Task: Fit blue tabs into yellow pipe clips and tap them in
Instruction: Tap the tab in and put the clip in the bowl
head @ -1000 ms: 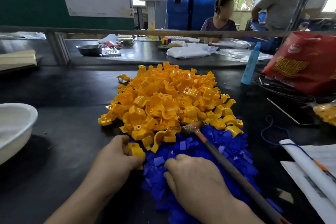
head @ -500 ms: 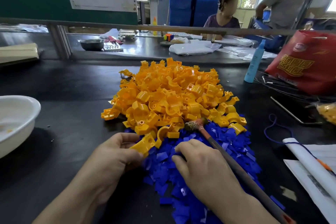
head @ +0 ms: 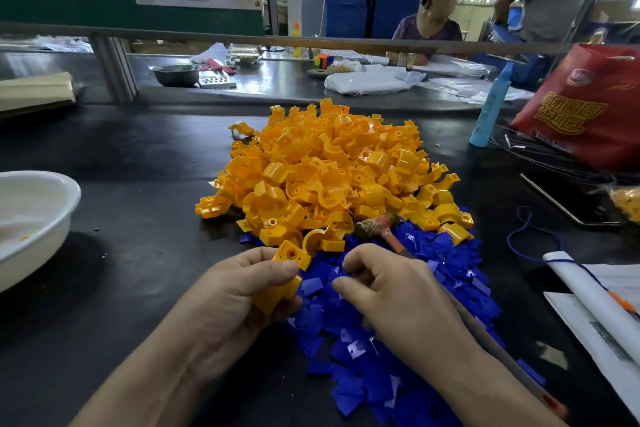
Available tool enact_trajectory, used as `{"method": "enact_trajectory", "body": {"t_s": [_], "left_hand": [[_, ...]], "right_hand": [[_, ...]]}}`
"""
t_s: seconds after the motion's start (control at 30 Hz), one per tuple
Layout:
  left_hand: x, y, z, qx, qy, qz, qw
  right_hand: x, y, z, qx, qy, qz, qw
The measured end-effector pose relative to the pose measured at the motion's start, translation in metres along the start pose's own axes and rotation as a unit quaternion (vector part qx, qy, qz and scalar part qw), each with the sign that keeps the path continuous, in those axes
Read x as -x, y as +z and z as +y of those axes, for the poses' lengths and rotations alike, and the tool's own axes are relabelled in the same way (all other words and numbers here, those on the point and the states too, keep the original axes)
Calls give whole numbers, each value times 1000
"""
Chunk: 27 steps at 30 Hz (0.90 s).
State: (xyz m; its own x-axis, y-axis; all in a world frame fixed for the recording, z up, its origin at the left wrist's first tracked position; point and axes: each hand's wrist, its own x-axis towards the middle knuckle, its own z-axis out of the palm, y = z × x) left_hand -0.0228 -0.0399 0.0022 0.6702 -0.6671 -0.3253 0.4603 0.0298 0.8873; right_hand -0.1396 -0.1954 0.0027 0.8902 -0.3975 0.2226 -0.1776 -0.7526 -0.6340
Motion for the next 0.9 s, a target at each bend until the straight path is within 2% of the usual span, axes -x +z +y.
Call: {"method": "enact_trajectory", "body": {"t_s": [0.13, 0.27, 0.43, 0.53, 0.7, 0.8, 0.9], "left_hand": [[0, 3, -2, -42, -8, 31, 999], [1, 5, -3, -76, 1, 33, 997], [2, 7, -3, -111, 16, 37, 993], [2, 6, -5, -118, 28, 37, 992], [-2, 4, -9, -117, 50, 33, 991], [-3, 3, -9, -133, 60, 15, 989], [-3, 5, -9, -167, 72, -8, 983]], "right_hand": [[0, -1, 0, -6, -4, 5, 1000], [-1, -2, -1, -136, 49, -8, 989], [-1, -5, -6, -345, 105, -67, 930], [0, -3, -5, -399, 123, -84, 905], [0, 0, -9, -378, 67, -69, 921], [3, 2, -10, -292, 12, -20, 956], [5, 4, -11, -257, -26, 6, 966]]}}
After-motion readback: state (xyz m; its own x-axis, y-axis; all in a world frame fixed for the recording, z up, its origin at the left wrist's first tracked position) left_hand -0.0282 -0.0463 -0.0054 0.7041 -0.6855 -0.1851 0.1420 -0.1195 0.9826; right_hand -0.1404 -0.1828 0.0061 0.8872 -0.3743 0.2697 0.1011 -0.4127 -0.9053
